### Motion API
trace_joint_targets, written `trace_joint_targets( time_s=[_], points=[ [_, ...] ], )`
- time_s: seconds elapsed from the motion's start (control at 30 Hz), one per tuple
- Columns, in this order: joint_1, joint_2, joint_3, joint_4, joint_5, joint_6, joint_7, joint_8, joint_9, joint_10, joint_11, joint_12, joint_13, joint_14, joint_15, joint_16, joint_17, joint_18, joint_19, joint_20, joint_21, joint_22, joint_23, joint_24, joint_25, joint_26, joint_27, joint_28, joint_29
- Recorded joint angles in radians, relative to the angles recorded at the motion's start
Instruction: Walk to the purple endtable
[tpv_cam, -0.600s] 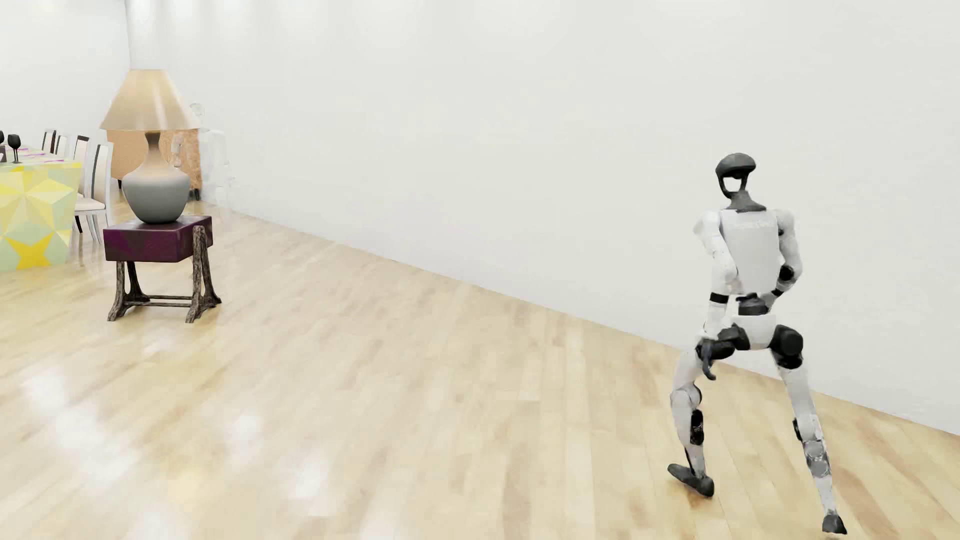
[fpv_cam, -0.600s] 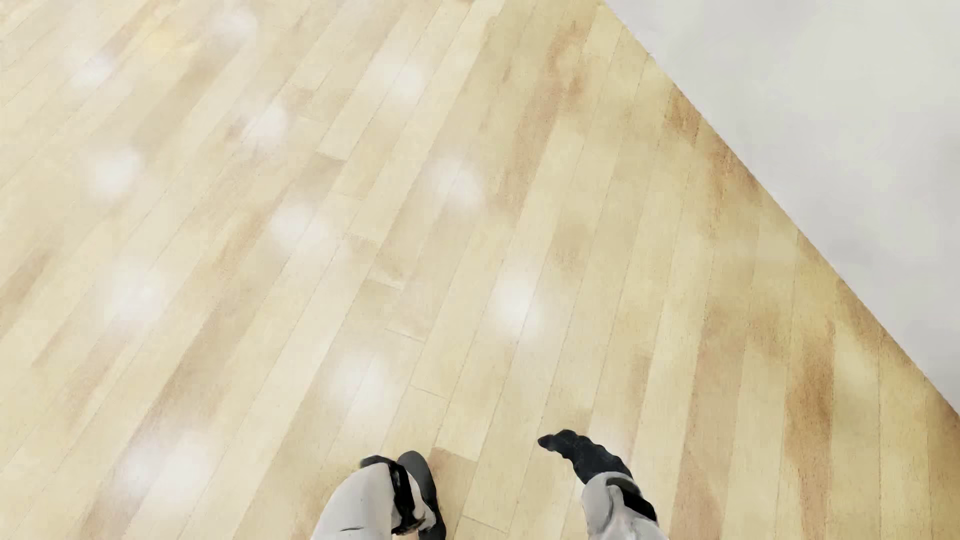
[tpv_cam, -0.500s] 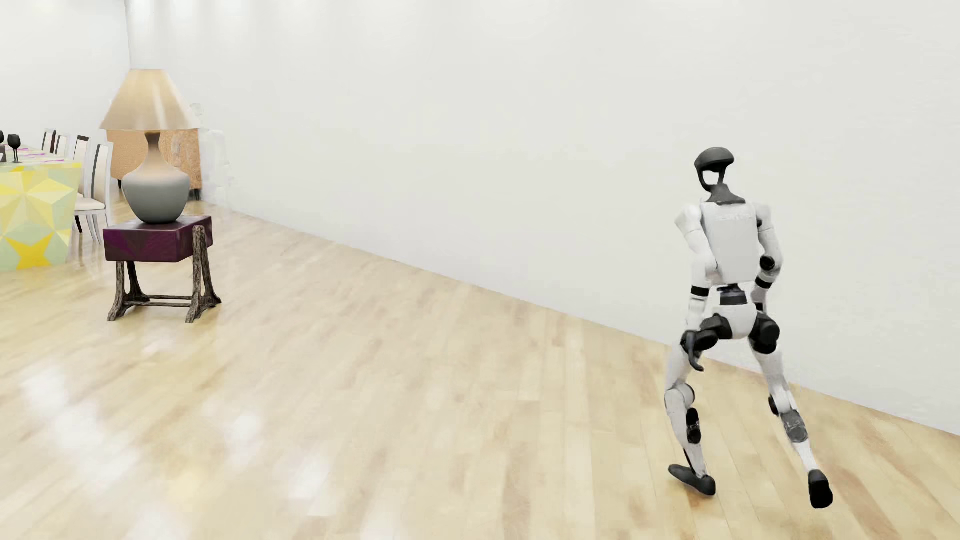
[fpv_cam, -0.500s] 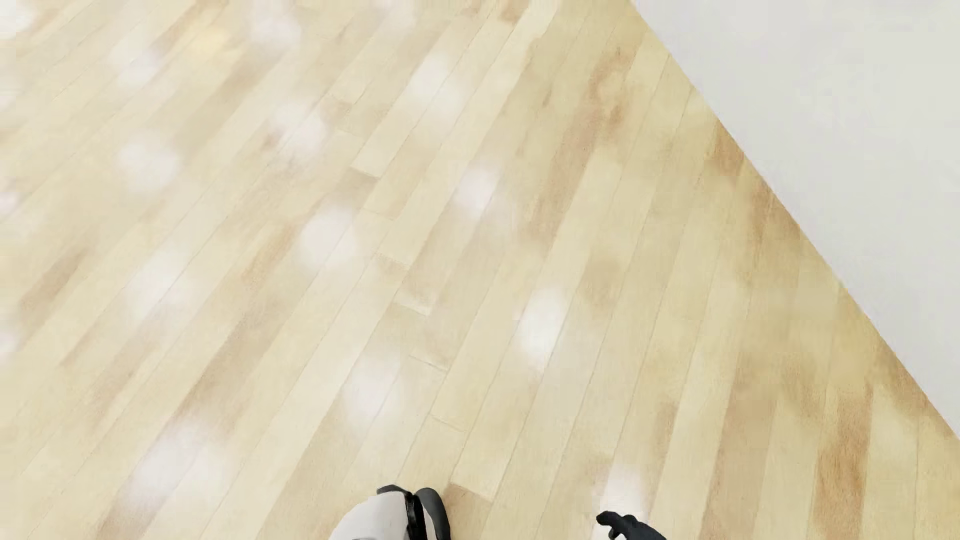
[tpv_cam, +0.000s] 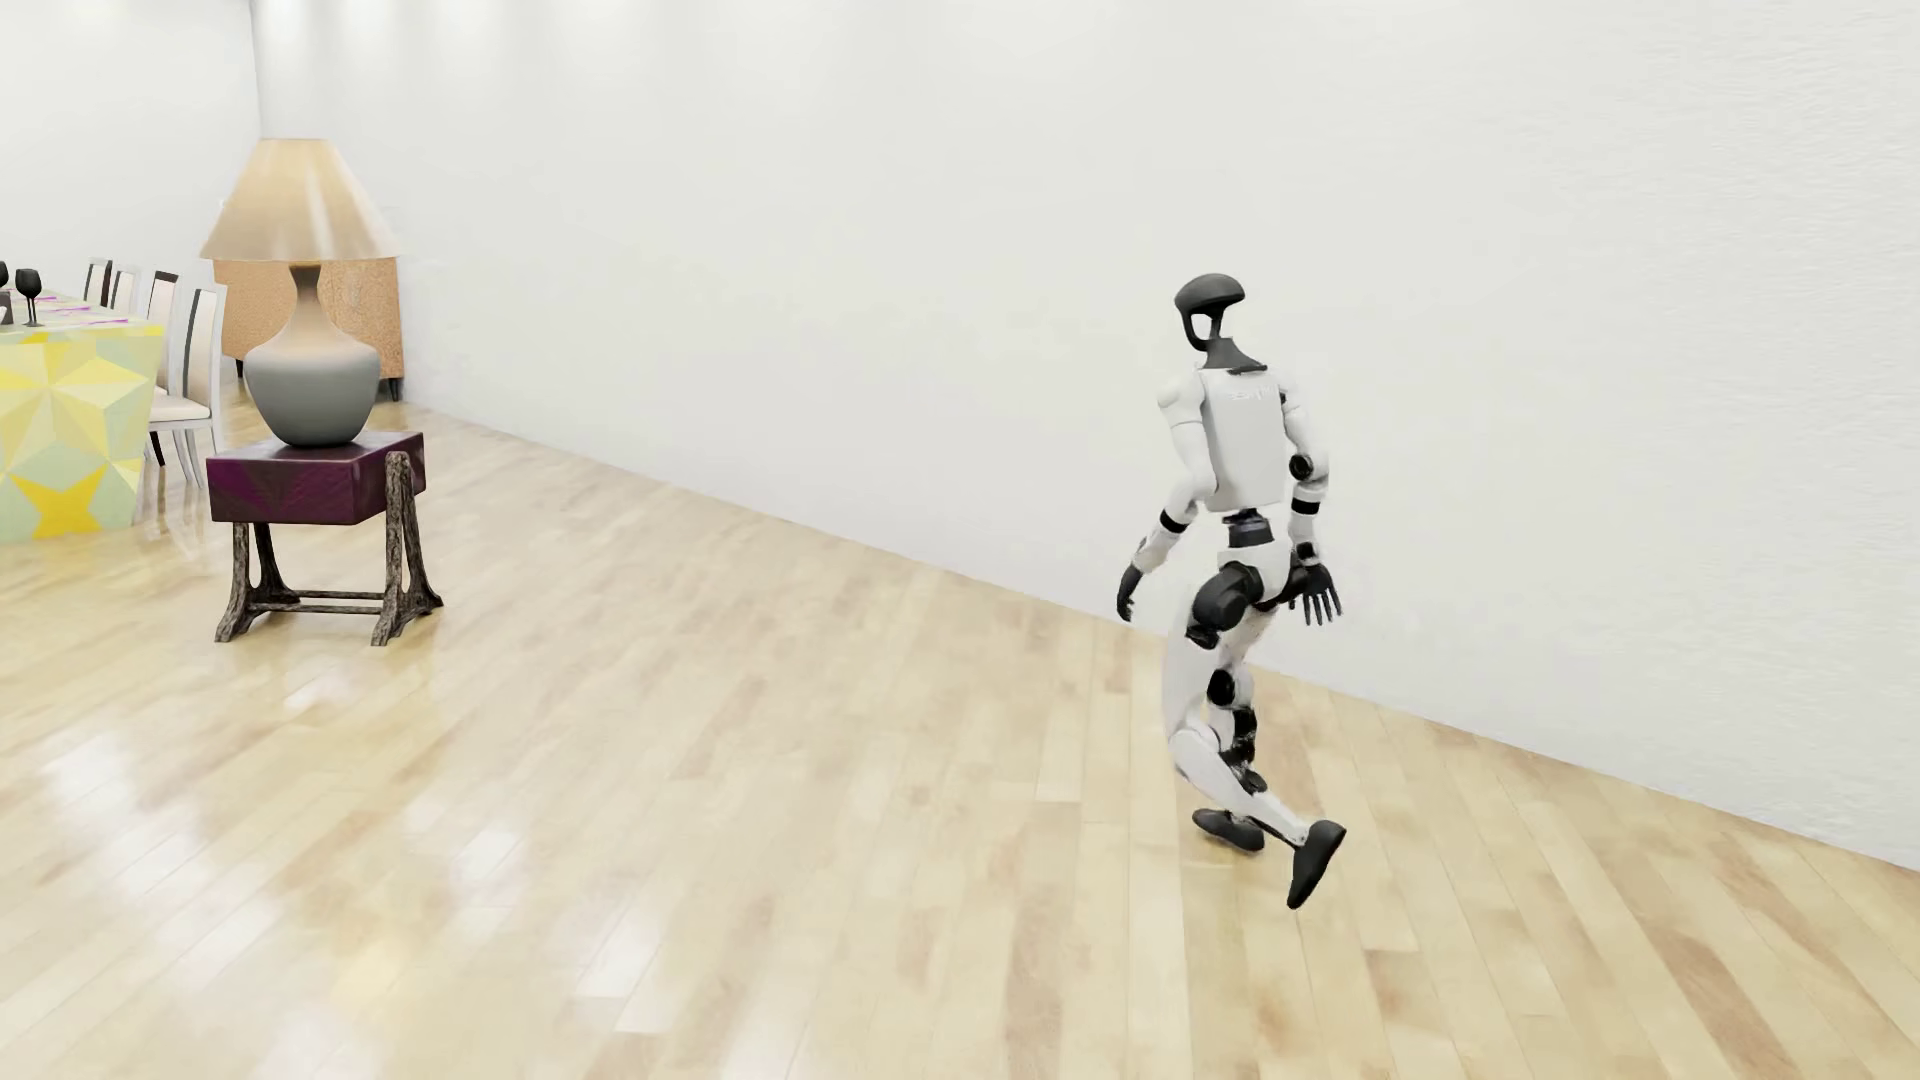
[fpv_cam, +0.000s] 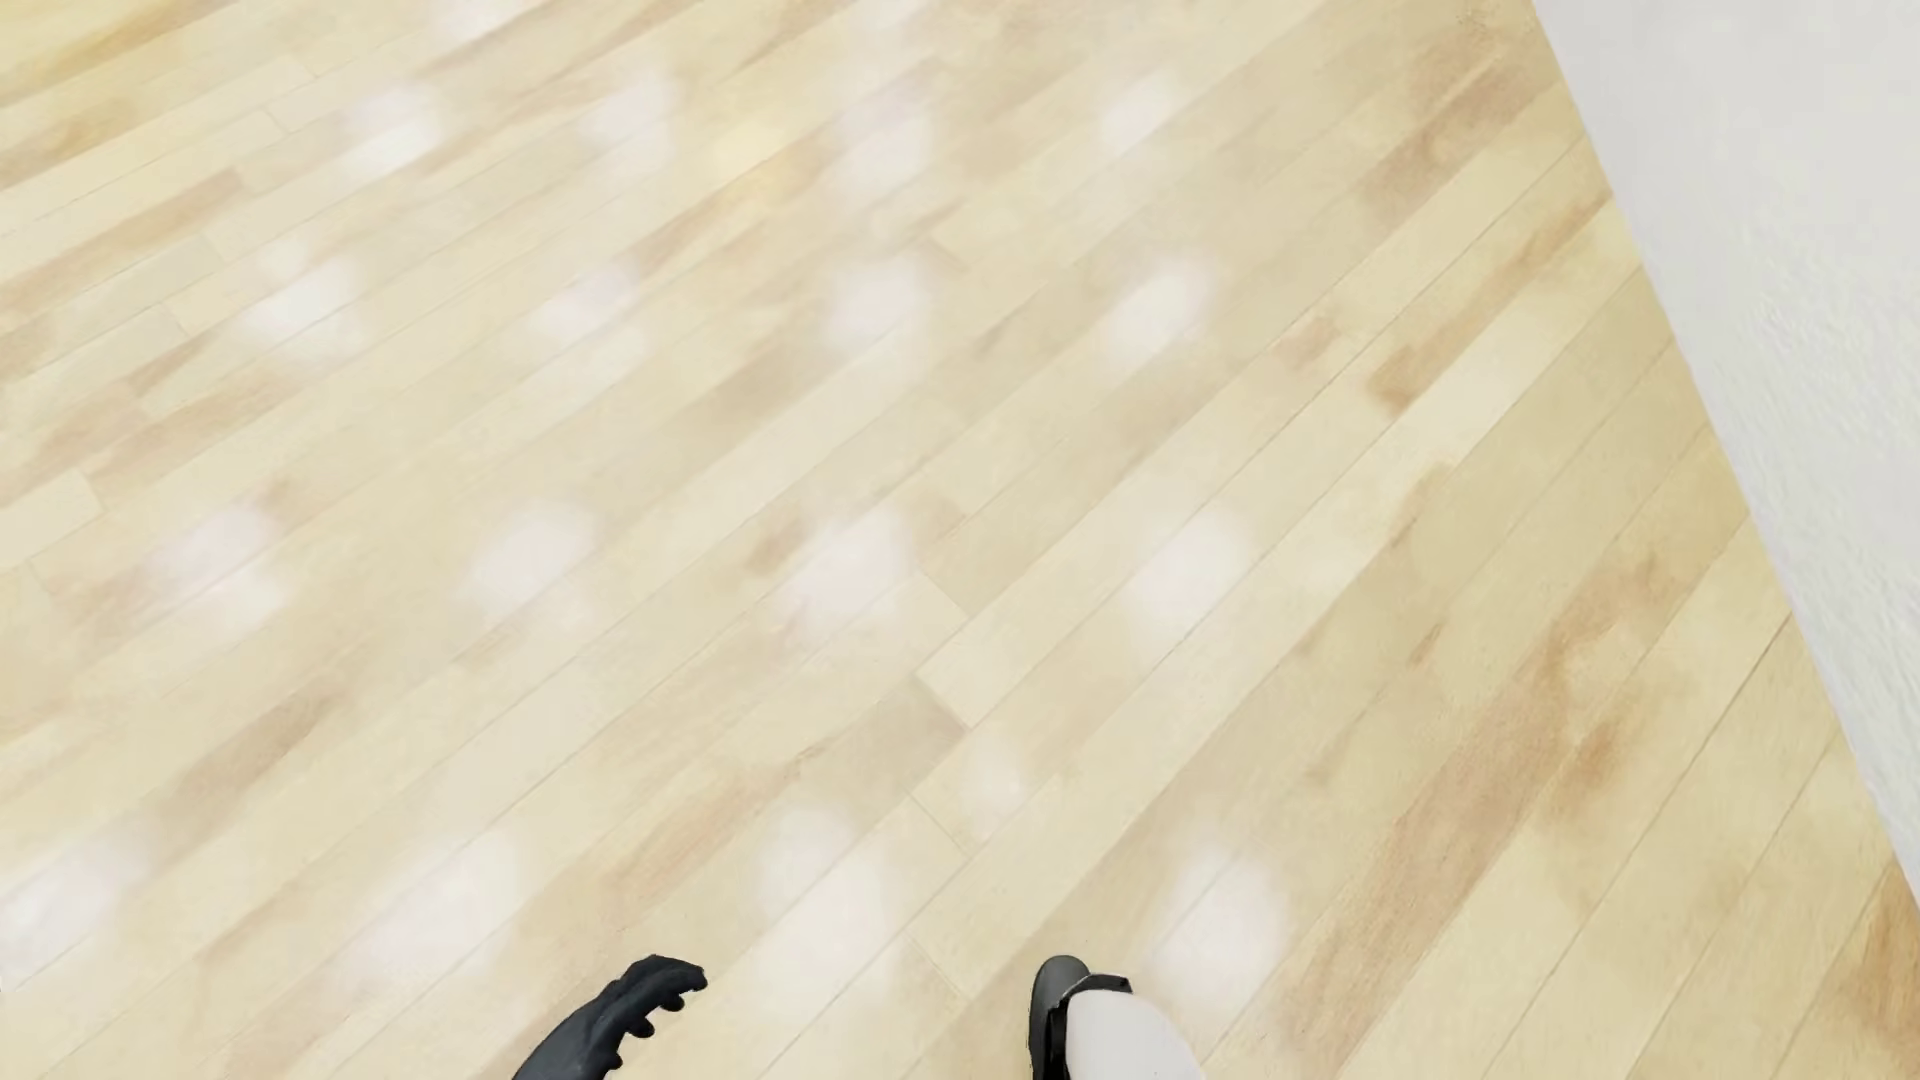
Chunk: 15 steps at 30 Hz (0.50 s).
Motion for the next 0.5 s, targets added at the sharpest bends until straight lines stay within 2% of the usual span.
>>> trace_joint_targets(
  time_s=[0.03, 0.07, 0.1, 0.13, 0.17, 0.2, 0.23, 0.27, 0.3, 0.33, 0.37, 0.4, 0.43, 0.47, 0.5],
  points=[
    [-0.137, 0.103, 0.025, -0.002, 0.019, 0.006, 0.018, -0.006, 0.001, 0.06, -0.058, 0.004, -0.074, -0.08, -0.047, -0.018, -0.011, -0.015, 0.015, 0.028, 0.032, 0.071, -0.002, 0.066, -0.027, 0.056, -0.008, 0.023, -0.015],
    [-0.254, 0.208, 0.048, -0.015, 0.037, 0.004, 0.045, -0.008, -0.005, 0.021, -0.124, 0.012, -0.153, -0.16, -0.086, -0.05, -0.041, -0.049, 0.033, 0.08, 0.08, 0.155, -0.001, 0.095, -0.061, 0.116, -0.035, 0.075, -0.027],
    [-0.361, 0.308, 0.069, -0.051, 0.052, -0.003, 0.046, -0.01, -0.014, -0.079, -0.174, 0.02, -0.229, -0.204, -0.129, -0.084, -0.074, -0.056, 0.036, 0.161, 0.139, 0.239, -0.014, 0.074, -0.093, 0.17, -0.066, 0.119, -0.026],
    [-0.448, 0.397, 0.088, -0.078, 0.065, -0.012, 0.032, -0.016, -0.022, -0.225, -0.193, 0.032, -0.303, -0.219, -0.183, -0.104, -0.109, -0.1, 0.034, 0.25, 0.194, 0.304, -0.045, 0.028, -0.116, 0.209, -0.098, 0.131, -0.011],
    [-0.507, 0.483, 0.108, -0.111, 0.074, -0.02, -0.01, -0.015, -0.025, -0.42, -0.199, 0.052, -0.378, -0.195, -0.241, -0.103, -0.145, -0.095, 0.034, 0.316, 0.236, 0.339, -0.095, -0.012, -0.128, 0.228, -0.13, 0.11, 0.007],
    [-0.523, 0.573, 0.128, -0.131, 0.072, -0.028, -0.066, -0.003, -0.024, -0.681, -0.216, 0.089, -0.452, -0.151, -0.286, -0.094, -0.177, -0.135, 0.042, 0.349, 0.258, 0.342, -0.155, -0.022, -0.128, 0.221, -0.157, 0.073, 0.008],
    [-0.505, 0.67, 0.148, -0.126, 0.06, -0.037, -0.108, 0.02, -0.019, -0.951, -0.247, 0.146, -0.516, -0.125, -0.315, -0.09, -0.197, -0.069, 0.061, 0.362, 0.255, 0.321, -0.213, -0.005, -0.109, 0.195, -0.177, 0.053, -0.024],
    [-0.488, 0.765, 0.163, -0.081, 0.049, -0.041, -0.021, 0.049, -0.013, -1.084, -0.248, 0.218, -0.559, -0.149, -0.301, -0.099, -0.197, -0.105, 0.081, 0.379, 0.233, 0.288, -0.255, 0.018, -0.067, 0.165, -0.187, 0.058, -0.081],
    [-0.462, 0.833, 0.177, -0.05, 0.021, -0.046, 0.08, 0.078, -0.008, -1.064, -0.219, 0.282, -0.575, -0.138, -0.236, -0.132, -0.193, -0.057, 0.11, 0.405, 0.205, 0.263, -0.283, 0.026, -0.013, 0.142, -0.185, 0.067, -0.137],
    [-0.468, 0.857, 0.191, -0.029, -0.017, -0.055, 0.126, 0.108, -0.002, -0.893, -0.122, 0.33, -0.568, -0.077, -0.08, -0.174, -0.195, -0.019, 0.087, 0.432, 0.185, 0.25, -0.304, 0.018, 0.027, 0.129, -0.17, 0.067, -0.172],
    [-0.468, 0.827, 0.201, -0.034, -0.062, -0.067, 0.144, 0.14, 0.006, -0.733, 0.061, 0.344, -0.541, -0.052, 0.148, -0.215, -0.209, 0.018, 0.132, 0.452, 0.173, 0.259, -0.326, 0.012, 0.04, 0.124, -0.143, 0.068, -0.185],
    [-0.435, 0.728, 0.205, -0.058, -0.128, -0.08, 0.15, 0.124, 0.014, -0.623, 0.317, 0.319, -0.495, -0.136, 0.357, -0.232, -0.212, 0.075, 0.181, 0.462, 0.161, 0.286, -0.344, 0.022, 0.038, 0.127, -0.114, 0.08, -0.193],
    [-0.375, 0.59, 0.197, -0.099, -0.171, -0.094, 0.156, 0.125, 0.023, -0.584, 0.537, 0.257, -0.441, -0.225, 0.347, -0.233, -0.199, 0.089, 0.123, 0.458, 0.143, 0.326, -0.347, 0.043, 0.037, 0.133, -0.091, 0.101, -0.201],
    [-0.286, 0.437, 0.181, -0.144, -0.165, -0.106, 0.15, 0.135, 0.028, -0.619, 0.672, 0.168, -0.388, -0.289, 0.241, -0.221, -0.163, 0.081, 0.076, 0.44, 0.124, 0.371, -0.322, 0.071, 0.058, 0.14, -0.075, 0.128, -0.208],
    [-0.177, 0.291, 0.161, -0.181, -0.146, -0.112, 0.129, 0.127, 0.025, -0.704, 0.694, 0.067, -0.342, -0.33, 0.193, -0.204, -0.118, 0.059, 0.065, 0.405, 0.11, 0.415, -0.261, 0.109, 0.095, 0.145, -0.061, 0.147, -0.204]
  ],
)
